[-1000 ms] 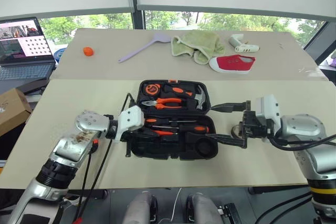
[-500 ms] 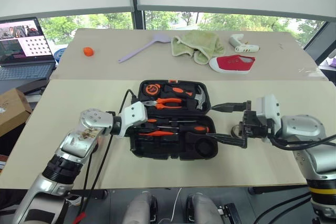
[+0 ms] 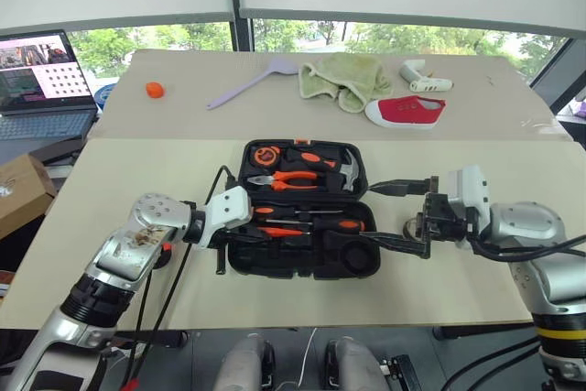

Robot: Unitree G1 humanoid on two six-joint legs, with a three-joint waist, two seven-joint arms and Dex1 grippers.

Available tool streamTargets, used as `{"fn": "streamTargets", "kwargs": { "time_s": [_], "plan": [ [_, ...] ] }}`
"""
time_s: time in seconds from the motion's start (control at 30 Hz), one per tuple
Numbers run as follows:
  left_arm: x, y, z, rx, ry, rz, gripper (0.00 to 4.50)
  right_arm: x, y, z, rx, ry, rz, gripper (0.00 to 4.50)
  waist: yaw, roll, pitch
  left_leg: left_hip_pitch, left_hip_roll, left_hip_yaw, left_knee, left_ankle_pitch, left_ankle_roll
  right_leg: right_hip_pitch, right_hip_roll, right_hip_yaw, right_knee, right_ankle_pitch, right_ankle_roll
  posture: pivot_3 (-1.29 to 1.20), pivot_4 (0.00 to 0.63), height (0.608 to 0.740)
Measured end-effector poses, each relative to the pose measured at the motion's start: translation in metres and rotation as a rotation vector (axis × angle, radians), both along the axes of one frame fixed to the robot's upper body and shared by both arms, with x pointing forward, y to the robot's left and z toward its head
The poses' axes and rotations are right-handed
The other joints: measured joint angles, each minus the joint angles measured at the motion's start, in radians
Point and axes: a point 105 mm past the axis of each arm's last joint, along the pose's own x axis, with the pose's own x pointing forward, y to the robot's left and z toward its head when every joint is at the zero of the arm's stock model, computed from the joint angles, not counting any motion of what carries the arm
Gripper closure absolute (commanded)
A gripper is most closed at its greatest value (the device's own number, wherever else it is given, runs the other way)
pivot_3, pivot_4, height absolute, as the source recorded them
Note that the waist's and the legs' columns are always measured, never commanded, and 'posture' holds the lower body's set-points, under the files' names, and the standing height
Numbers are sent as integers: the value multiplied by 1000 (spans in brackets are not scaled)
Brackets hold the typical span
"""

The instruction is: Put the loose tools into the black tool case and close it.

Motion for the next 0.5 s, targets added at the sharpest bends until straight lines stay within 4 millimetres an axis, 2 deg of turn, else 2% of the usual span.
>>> {"fn": "streamTargets", "kwargs": {
  "time_s": [0.1,0.3,0.43,0.5],
  "plan": [
    [2,-6,9,-74,4,16,4444,0,-1,-1,3,5,-3,0,0,0,0,0,0,0,0,0,0,0,0,0,0,0,0,0,150,740],
    [15,-9,30,-69,-70,41,4444,-2,0,-4,11,14,7,0,-2,0,0,0,0,0,0,0,0,0,0,0,0,0,0,0,150,740],
    [18,-4,10,31,-54,50,4444,-2,-1,-5,11,15,12,0,-2,0,0,0,0,0,0,0,0,0,0,0,0,0,0,0,150,740],
    [18,-5,9,38,-64,42,4444,-2,-1,-5,12,12,11,0,-2,0,0,0,0,0,0,0,0,0,0,0,0,0,0,0,150,740]
  ]
}}
